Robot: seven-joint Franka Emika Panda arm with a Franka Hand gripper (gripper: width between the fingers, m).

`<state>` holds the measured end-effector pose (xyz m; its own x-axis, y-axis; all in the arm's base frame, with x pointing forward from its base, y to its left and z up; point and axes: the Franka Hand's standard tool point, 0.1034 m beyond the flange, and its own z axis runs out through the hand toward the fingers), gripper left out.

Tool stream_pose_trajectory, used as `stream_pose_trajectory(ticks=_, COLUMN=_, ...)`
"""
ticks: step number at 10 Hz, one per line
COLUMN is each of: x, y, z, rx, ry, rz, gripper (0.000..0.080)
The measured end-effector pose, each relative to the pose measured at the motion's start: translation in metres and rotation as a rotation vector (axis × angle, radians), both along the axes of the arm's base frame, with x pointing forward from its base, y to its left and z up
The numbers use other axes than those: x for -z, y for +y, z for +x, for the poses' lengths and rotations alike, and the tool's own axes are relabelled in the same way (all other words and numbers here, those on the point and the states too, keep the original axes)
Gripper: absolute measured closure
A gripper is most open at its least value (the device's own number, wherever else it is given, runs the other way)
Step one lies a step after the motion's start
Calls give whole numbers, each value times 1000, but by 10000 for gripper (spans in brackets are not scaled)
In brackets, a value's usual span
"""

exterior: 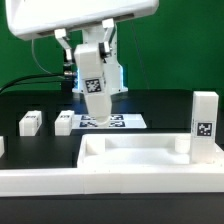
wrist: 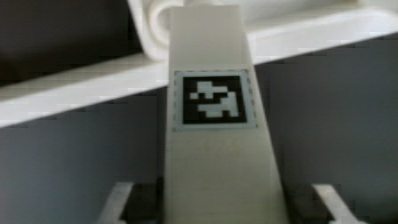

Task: Assemble desk

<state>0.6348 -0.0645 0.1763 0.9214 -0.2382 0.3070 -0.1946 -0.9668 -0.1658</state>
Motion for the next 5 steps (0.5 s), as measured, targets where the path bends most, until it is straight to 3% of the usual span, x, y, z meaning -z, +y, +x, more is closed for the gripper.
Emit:
stream_pose_trajectory(ticks=1, x=1, y=-6, z=0, rx=26, ry=-104, rz=-70, gripper=511)
stream_pose_trajectory(ticks=3, x=4, y=-13, z=-5, rx=40, ry=-189, rz=-144, gripper=511)
stream_pose_trajectory(ticks=5, x=11, y=-2, z=-11, rx=50, ry=-190, rz=-141, gripper=511)
